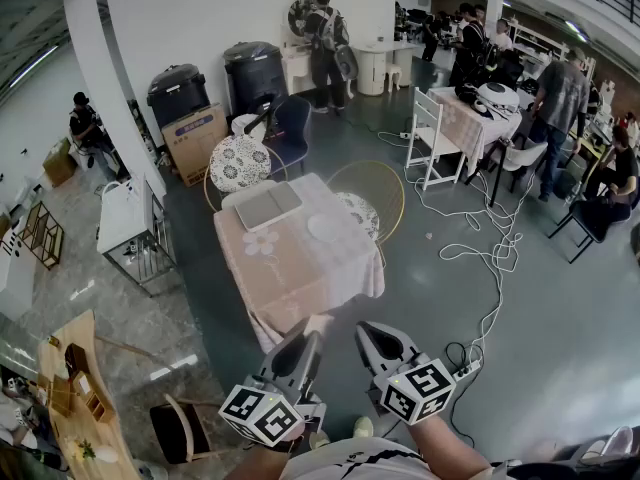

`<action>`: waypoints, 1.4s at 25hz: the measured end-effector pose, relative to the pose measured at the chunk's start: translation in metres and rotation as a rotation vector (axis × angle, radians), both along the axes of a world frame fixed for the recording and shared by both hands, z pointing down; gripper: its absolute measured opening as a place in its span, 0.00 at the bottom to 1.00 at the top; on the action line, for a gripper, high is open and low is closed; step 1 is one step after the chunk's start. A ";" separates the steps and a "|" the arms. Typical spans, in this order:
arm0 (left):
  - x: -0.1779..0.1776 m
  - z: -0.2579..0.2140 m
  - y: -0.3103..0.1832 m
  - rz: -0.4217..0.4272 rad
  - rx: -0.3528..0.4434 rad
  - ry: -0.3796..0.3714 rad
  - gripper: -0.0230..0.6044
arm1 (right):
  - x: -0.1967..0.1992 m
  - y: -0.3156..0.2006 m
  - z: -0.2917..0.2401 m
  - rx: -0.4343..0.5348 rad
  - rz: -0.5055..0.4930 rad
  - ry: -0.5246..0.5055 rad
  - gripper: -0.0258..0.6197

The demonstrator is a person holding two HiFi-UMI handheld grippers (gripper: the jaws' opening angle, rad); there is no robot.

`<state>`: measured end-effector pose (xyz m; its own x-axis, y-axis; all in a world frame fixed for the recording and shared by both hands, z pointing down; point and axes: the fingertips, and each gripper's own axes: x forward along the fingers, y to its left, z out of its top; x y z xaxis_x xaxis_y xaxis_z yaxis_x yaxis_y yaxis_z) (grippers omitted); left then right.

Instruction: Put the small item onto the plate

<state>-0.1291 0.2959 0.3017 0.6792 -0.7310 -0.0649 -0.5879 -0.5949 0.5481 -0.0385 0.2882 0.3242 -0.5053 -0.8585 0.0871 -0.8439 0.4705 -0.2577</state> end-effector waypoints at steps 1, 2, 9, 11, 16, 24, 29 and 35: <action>0.001 -0.001 0.000 0.000 0.000 -0.001 0.12 | 0.001 -0.001 -0.001 0.000 0.000 -0.001 0.06; 0.002 -0.002 -0.001 -0.001 0.000 -0.001 0.12 | 0.002 -0.001 -0.002 0.000 0.001 -0.001 0.06; 0.011 0.001 -0.003 0.000 -0.008 -0.010 0.12 | 0.011 -0.003 -0.003 0.005 0.003 0.008 0.06; 0.014 0.002 -0.003 0.000 -0.009 -0.012 0.12 | 0.013 -0.003 -0.003 0.002 -0.001 -0.007 0.06; 0.020 0.004 -0.004 -0.004 -0.014 -0.021 0.12 | 0.021 -0.004 -0.005 0.019 0.001 -0.012 0.06; 0.038 0.008 -0.015 -0.025 -0.017 -0.046 0.12 | 0.045 -0.016 -0.008 0.049 -0.011 -0.020 0.06; 0.053 0.009 -0.021 -0.037 -0.018 -0.059 0.12 | 0.061 -0.018 -0.005 0.052 -0.024 -0.037 0.06; 0.071 0.010 -0.033 -0.024 -0.023 -0.067 0.12 | 0.075 -0.031 -0.004 0.054 -0.021 -0.048 0.06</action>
